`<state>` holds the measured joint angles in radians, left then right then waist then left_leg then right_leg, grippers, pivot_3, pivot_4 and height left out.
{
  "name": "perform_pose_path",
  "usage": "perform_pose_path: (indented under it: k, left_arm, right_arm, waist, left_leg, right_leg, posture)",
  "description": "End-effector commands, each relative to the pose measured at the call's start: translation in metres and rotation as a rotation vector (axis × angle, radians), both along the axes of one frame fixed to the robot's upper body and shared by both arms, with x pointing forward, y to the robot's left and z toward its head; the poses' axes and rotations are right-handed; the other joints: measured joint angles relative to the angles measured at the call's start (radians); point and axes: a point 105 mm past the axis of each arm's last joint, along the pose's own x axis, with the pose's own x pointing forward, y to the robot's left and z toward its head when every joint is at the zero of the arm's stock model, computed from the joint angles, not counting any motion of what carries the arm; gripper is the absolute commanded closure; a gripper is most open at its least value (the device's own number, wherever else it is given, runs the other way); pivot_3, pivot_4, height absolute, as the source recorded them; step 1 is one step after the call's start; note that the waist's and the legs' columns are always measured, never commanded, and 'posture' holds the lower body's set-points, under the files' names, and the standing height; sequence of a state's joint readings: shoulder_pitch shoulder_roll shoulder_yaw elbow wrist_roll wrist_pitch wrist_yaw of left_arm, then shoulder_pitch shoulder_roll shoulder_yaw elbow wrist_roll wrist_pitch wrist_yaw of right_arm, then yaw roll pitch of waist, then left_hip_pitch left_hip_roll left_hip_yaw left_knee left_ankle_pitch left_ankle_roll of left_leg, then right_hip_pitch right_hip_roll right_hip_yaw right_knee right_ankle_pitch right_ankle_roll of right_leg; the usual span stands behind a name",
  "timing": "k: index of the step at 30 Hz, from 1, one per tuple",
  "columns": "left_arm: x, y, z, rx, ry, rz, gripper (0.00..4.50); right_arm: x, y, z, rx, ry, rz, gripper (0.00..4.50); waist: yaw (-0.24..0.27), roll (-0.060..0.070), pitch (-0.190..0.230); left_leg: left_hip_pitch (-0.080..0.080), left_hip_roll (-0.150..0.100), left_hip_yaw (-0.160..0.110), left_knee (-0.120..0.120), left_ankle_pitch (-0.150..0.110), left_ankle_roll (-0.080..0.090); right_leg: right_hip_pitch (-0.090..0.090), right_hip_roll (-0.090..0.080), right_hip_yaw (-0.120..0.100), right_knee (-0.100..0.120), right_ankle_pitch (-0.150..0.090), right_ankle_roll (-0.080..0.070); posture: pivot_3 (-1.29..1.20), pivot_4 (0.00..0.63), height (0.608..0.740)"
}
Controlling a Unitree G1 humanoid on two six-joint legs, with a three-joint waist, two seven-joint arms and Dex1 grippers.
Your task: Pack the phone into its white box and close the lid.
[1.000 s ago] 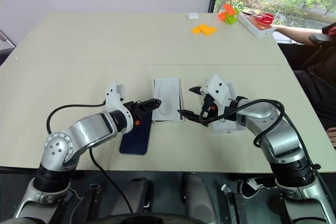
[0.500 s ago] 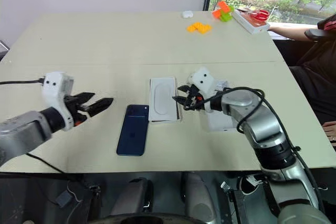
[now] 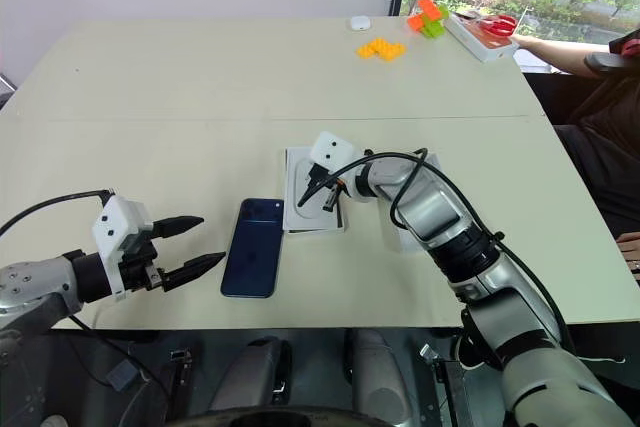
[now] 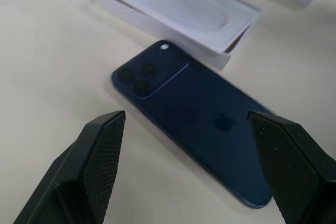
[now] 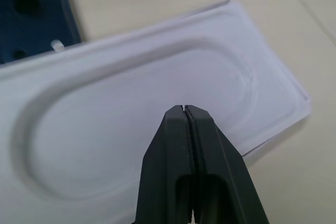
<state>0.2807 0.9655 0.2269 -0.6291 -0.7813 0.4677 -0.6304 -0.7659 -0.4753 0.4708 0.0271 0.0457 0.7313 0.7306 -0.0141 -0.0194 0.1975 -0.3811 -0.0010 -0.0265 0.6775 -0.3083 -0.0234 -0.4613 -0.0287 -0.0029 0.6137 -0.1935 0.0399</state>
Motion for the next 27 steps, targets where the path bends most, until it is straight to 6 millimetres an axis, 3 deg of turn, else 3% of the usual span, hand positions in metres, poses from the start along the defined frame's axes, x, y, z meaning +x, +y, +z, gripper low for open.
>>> perform_pose_path:
  k: [1, 12, 27]
  left_arm:
    - [-0.003, -0.003, 0.013, -0.001, -0.063, -0.034, 0.55]
    - [-0.004, -0.004, 0.008, -0.011, -0.053, -0.024, 0.55]
    - [0.001, -0.009, 0.009, -0.046, -0.051, -0.021, 0.55]
  right_arm:
    - [-0.002, 0.007, 0.003, -0.034, -0.003, 0.062, 4.45]
    - [-0.031, 0.005, -0.007, -0.131, 0.019, 0.327, 4.45]
    - [0.009, 0.008, -0.003, -0.077, -0.092, 0.145, 4.45]
  waist:
    - [-0.002, 0.0, 0.0]
    - [-0.002, 0.0, 0.0]
    - [-0.004, 0.0, 0.0]
  left_leg:
    - [0.0, 0.0, 0.0, 0.0, 0.0, 0.0]
    - [0.004, 0.0, 0.0, 0.0, 0.0, 0.0]
    - [0.007, 0.001, 0.0, 0.002, 0.0, 0.0]
  right_leg:
    - [0.0, 0.0, 0.0, 0.0, 0.0, 0.0]
    - [0.004, 0.0, 0.0, 0.001, 0.0, 0.002]
    - [0.006, 0.002, 0.0, 0.004, 0.002, -0.002]
  posture:
    - [0.0, 0.15, 0.73]
    - [0.0, 0.15, 0.73]
    - [0.0, 0.15, 0.73]
